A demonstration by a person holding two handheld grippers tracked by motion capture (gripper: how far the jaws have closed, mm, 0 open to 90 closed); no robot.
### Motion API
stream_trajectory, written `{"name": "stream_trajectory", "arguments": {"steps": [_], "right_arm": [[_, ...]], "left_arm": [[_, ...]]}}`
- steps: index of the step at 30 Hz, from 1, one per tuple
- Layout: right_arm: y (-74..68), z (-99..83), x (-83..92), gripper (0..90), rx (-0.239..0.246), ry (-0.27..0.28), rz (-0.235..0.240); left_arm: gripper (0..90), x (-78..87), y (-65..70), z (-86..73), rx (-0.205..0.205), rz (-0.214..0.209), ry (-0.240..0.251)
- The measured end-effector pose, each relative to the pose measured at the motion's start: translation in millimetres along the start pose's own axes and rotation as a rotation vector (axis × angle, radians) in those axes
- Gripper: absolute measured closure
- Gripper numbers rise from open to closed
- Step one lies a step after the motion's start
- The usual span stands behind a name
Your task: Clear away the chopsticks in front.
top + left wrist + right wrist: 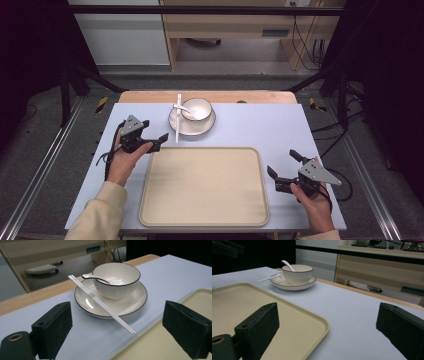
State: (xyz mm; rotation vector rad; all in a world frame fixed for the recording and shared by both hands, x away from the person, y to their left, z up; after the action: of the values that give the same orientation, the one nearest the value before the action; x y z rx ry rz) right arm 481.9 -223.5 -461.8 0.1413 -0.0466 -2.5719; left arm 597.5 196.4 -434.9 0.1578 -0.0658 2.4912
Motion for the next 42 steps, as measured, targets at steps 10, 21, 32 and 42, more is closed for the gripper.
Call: {"name": "stream_trajectory", "arguments": {"steps": [10,21,32,42], "right_arm": [[-1.4,1.4,-0.1,5.1,-0.004,0.003,0.003],[3.9,0.1,0.9,5.4,-0.013,-0.004,-0.01],[7.0,0.7,3.0,5.6,-0.025,-0.004,-0.014],[6.8,0.9,3.1,5.6,-0.028,-0.004,-0.012]], "left_arm": [[29.1,-31.7,-9.6,1.8,-0.017,0.115,-0.128],[54.5,-69.8,-12.2,-20.7,0.043,0.149,-0.289],[64.2,-88.6,-10.1,-35.5,0.089,0.183,-0.349],[69.2,-90.4,-13.5,-38.4,0.087,0.215,-0.362]]}}
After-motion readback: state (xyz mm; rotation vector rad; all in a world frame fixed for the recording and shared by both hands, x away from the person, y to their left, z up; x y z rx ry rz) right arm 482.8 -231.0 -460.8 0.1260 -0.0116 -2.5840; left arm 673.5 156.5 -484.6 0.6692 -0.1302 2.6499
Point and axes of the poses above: each handheld gripper's, and its own axes: x roughly backward along the jaws, z roughly out of its top, y roughly to its right, the point moved 7 cm from there along -x, roughly forward along the jaws, and after that the axes turned 15 degrees about y, right-handed, at the moved point
